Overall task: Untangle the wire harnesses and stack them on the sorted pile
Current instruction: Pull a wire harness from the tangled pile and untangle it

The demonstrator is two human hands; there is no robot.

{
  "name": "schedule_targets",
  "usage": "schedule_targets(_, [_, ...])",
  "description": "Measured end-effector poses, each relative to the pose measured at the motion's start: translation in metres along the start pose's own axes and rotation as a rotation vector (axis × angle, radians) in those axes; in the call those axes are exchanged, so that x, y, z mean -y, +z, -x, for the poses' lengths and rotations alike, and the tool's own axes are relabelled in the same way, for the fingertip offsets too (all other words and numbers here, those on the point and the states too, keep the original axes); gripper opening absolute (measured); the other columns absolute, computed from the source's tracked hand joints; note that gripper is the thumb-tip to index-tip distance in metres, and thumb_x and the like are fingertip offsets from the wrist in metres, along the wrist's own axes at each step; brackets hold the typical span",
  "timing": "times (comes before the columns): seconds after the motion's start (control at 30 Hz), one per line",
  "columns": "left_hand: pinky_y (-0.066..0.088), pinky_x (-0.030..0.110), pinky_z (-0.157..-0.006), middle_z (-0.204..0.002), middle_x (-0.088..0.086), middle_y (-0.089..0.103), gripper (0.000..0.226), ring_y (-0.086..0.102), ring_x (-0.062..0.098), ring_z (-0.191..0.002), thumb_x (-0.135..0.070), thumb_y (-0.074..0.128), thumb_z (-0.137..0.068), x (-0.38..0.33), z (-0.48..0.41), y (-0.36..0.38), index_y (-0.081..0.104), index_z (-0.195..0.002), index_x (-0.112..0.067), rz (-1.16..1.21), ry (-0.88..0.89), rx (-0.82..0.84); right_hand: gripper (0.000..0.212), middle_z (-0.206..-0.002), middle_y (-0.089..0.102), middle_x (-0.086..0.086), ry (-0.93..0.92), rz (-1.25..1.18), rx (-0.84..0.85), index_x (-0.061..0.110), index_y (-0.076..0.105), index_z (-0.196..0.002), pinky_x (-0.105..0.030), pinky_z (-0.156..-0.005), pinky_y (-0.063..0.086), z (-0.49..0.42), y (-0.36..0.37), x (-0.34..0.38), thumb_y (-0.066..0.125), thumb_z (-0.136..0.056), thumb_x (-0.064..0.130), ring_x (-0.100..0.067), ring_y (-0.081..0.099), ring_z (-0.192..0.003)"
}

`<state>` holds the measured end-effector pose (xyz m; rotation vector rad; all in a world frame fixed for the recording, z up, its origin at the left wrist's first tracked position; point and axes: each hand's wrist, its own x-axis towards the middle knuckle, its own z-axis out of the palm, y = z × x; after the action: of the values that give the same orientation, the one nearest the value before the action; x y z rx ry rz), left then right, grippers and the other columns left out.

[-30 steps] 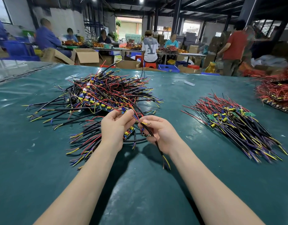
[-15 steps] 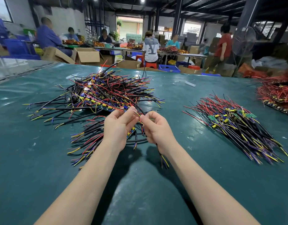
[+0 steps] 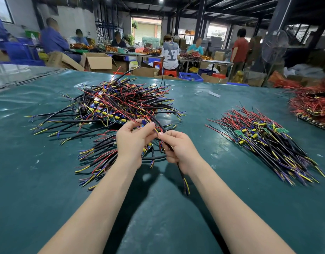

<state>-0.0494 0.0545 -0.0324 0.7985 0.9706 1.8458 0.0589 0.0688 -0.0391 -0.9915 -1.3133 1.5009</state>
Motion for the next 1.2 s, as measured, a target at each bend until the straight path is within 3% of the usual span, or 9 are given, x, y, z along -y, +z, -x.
schedule_targets(0.13, [0.05,0.015,-0.048,-0.043,-0.005,0.057,0.024,0.055,0.004,-0.039,0.009,0.061,-0.08,0.001,-0.006,-0.005,0.052,-0.079,-0.014,-0.151,0.053,-0.072,0.021,-0.05,0.044,-0.001,0.076,-0.053,0.064,0.011,0.052,-0.072,-0.008,-0.031,0.016,0.001,0.0,-0.004,0.049,-0.092,0.005,-0.002,0.03,-0.029])
schedule_targets(0.3, [0.051,0.017,-0.045,-0.045,-0.002,0.058,0.024,0.055,0.004,-0.037,0.011,0.061,-0.078,0.001,-0.012,-0.014,0.053,-0.077,-0.011,-0.185,0.011,-0.126,0.022,-0.049,0.054,0.0,0.091,-0.086,0.137,0.005,0.061,-0.081,-0.01,-0.031,0.024,0.003,-0.001,-0.006,0.045,-0.091,-0.006,-0.003,0.042,-0.034])
schedule_targets(0.47, [0.048,0.016,-0.041,-0.047,-0.003,0.055,0.023,0.052,0.004,-0.036,0.014,0.061,-0.077,-0.004,-0.016,-0.017,0.054,-0.073,-0.008,-0.182,-0.059,-0.073,0.018,-0.048,0.058,0.003,0.102,-0.033,0.237,0.004,0.061,-0.086,-0.011,-0.033,0.031,0.004,0.001,-0.002,0.046,-0.09,-0.005,-0.003,0.05,-0.038])
schedule_targets(0.67, [0.05,0.013,-0.048,-0.067,0.005,0.054,0.017,0.056,0.003,-0.045,0.005,0.061,-0.083,-0.007,-0.028,-0.033,0.054,-0.072,-0.005,-0.073,-0.047,-0.172,0.027,-0.043,0.043,0.008,0.232,0.153,0.294,0.009,0.061,-0.075,-0.011,-0.032,0.026,0.006,-0.006,-0.003,0.045,-0.096,0.016,-0.002,0.035,-0.033])
schedule_targets(0.9, [0.051,0.014,-0.05,-0.065,0.006,0.049,0.026,0.055,0.005,-0.049,0.003,0.05,-0.09,-0.006,-0.033,-0.037,0.048,-0.066,-0.007,-0.055,-0.025,-0.236,0.023,-0.043,0.043,0.008,0.306,0.127,0.272,0.008,0.063,-0.08,-0.011,-0.035,0.029,0.003,-0.011,-0.01,0.046,-0.095,0.009,-0.003,0.034,-0.034])
schedule_targets(0.97, [0.054,0.019,-0.057,-0.072,0.007,0.05,0.021,0.055,0.013,-0.063,-0.003,0.048,-0.094,-0.007,-0.033,-0.037,0.047,-0.073,-0.006,0.031,-0.066,-0.197,0.025,-0.039,0.037,0.009,0.305,0.125,0.197,0.007,0.061,-0.08,-0.01,-0.032,0.022,0.001,-0.013,-0.011,0.044,-0.096,0.01,-0.002,0.027,-0.031])
schedule_targets(1.07, [0.052,0.031,-0.078,-0.08,0.005,0.053,0.015,0.058,0.016,-0.08,-0.016,0.047,-0.096,-0.008,-0.027,-0.03,0.048,-0.083,-0.007,0.115,-0.178,0.005,0.028,-0.036,0.031,0.009,0.306,0.051,0.091,0.007,0.058,-0.076,-0.009,-0.031,0.016,-0.002,-0.017,-0.011,0.041,-0.098,0.012,-0.001,0.02,-0.028])
schedule_targets(1.13, [0.049,0.031,-0.084,-0.085,0.005,0.057,0.003,0.059,0.015,-0.086,-0.007,0.05,-0.093,-0.006,-0.023,-0.025,0.051,-0.094,-0.004,-0.015,-0.165,0.096,0.028,-0.036,0.032,0.008,0.313,0.022,0.094,0.007,0.057,-0.076,-0.009,-0.031,0.016,-0.002,-0.016,-0.012,0.041,-0.098,0.014,-0.001,0.02,-0.027])
schedule_targets(1.2, [0.052,0.023,-0.08,-0.087,0.006,0.058,0.006,0.059,0.012,-0.08,0.002,0.052,-0.089,-0.007,-0.021,-0.025,0.054,-0.094,-0.002,-0.137,-0.116,0.115,0.029,-0.036,0.033,0.008,0.32,0.017,0.162,0.007,0.058,-0.077,-0.009,-0.031,0.018,0.0,-0.013,-0.012,0.04,-0.098,0.016,-0.002,0.021,-0.027])
